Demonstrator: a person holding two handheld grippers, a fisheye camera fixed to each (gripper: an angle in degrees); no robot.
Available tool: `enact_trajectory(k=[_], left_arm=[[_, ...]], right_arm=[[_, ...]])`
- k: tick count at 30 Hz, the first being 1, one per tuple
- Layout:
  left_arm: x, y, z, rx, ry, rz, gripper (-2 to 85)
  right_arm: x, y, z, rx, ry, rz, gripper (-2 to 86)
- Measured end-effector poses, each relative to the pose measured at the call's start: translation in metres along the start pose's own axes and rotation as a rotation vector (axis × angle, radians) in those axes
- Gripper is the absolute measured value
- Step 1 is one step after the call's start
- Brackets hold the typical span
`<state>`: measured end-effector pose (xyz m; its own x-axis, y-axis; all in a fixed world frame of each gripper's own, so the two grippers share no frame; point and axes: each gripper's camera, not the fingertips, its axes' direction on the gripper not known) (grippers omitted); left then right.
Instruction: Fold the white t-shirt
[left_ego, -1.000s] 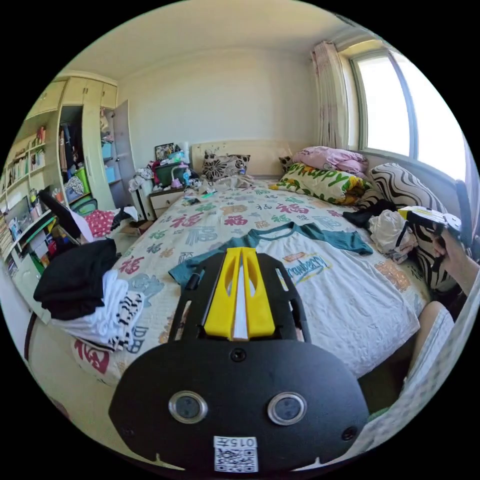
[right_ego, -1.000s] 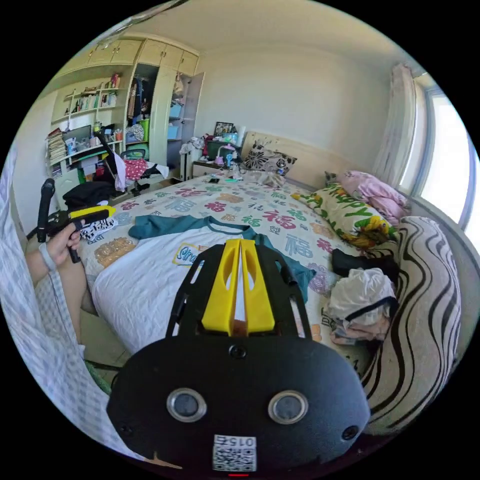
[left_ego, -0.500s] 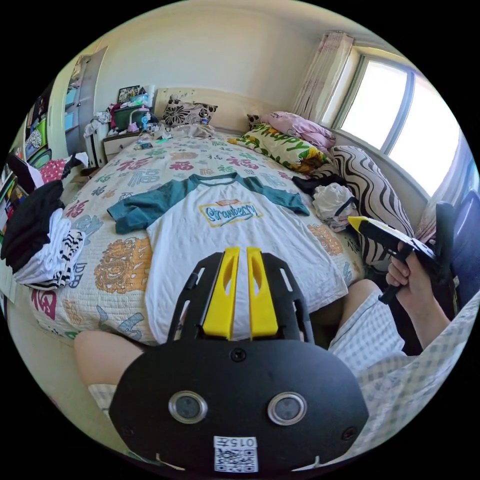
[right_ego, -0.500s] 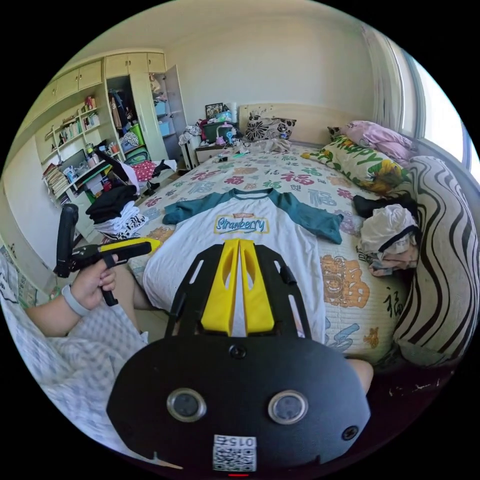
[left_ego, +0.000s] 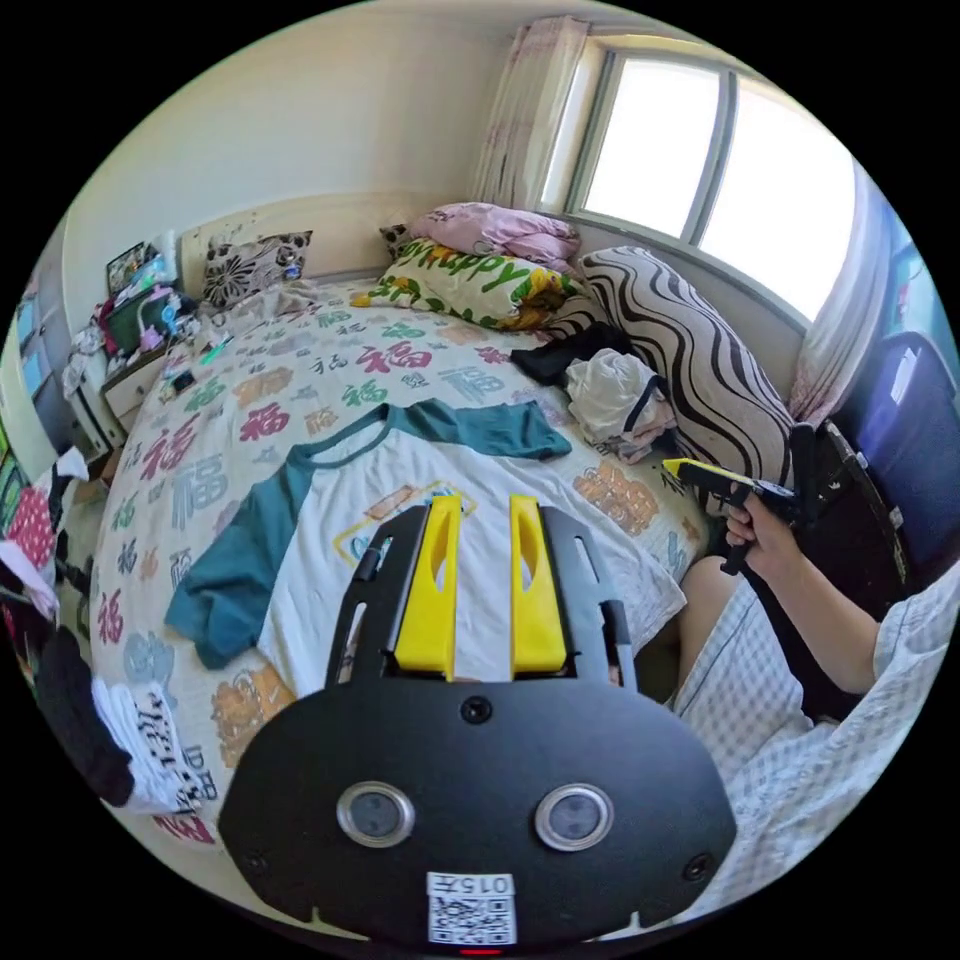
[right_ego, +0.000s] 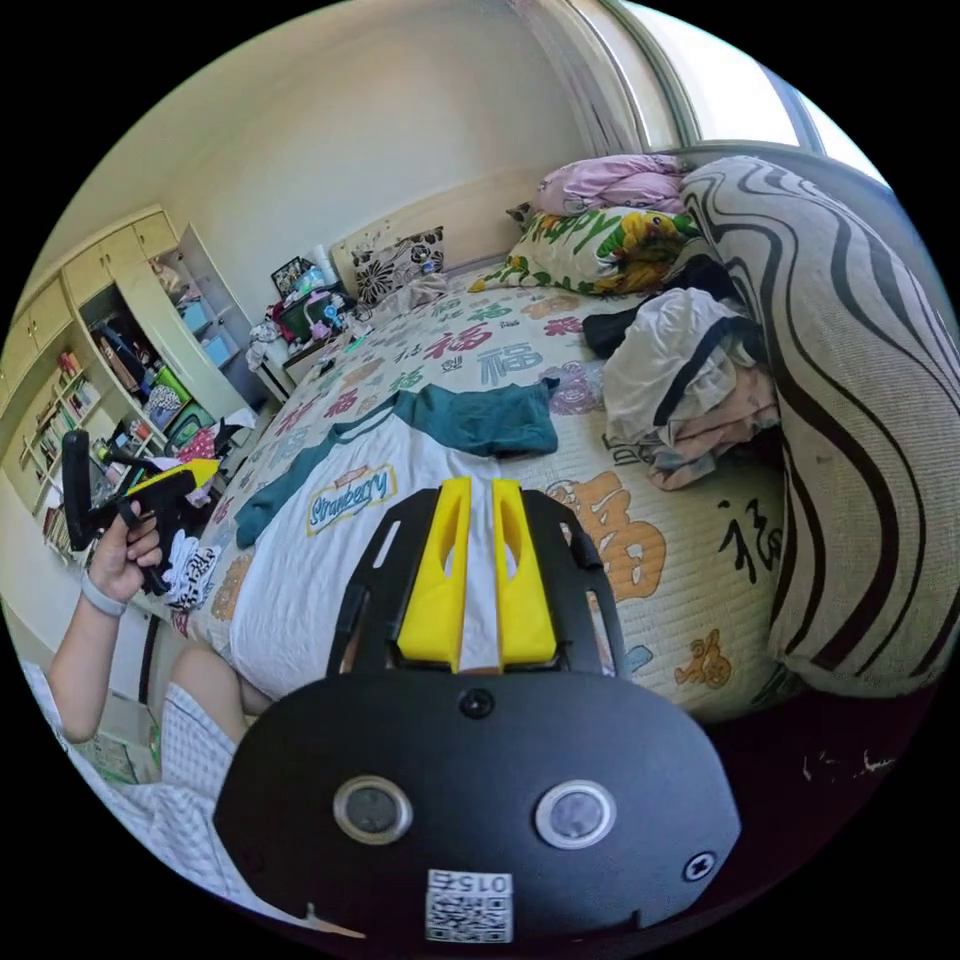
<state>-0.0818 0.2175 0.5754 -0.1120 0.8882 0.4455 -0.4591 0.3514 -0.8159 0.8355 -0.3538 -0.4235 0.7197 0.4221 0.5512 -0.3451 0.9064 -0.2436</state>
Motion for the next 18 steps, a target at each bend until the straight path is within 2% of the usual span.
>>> enact_trajectory(k=[5,8,14,16,18], left_arm=[[0.037,-0.137,0.12,-0.042,0.047,0.106,7.7],[0.063,-0.199,0.207,-0.117,0.069,0.167,8.3],[0.108,-0.274,0.385,-0.329,0.072,0.234,8.7],[0.115,-0.284,0.429,-0.376,0.092,0.217,8.8],[0.121,-0.29,0.465,-0.406,0.109,0.195,8.8]], right_arm=[[0.064,-0.057,0.054,-0.035,0.033,0.104,7.1],[0.106,-0.089,0.101,-0.099,-0.019,0.183,8.1],[0.153,-0.131,0.183,-0.256,-0.087,0.223,9.2],[0.155,-0.136,0.209,-0.354,-0.14,0.164,7.3],[0.153,-0.134,0.213,-0.345,-0.078,0.095,5.6]])
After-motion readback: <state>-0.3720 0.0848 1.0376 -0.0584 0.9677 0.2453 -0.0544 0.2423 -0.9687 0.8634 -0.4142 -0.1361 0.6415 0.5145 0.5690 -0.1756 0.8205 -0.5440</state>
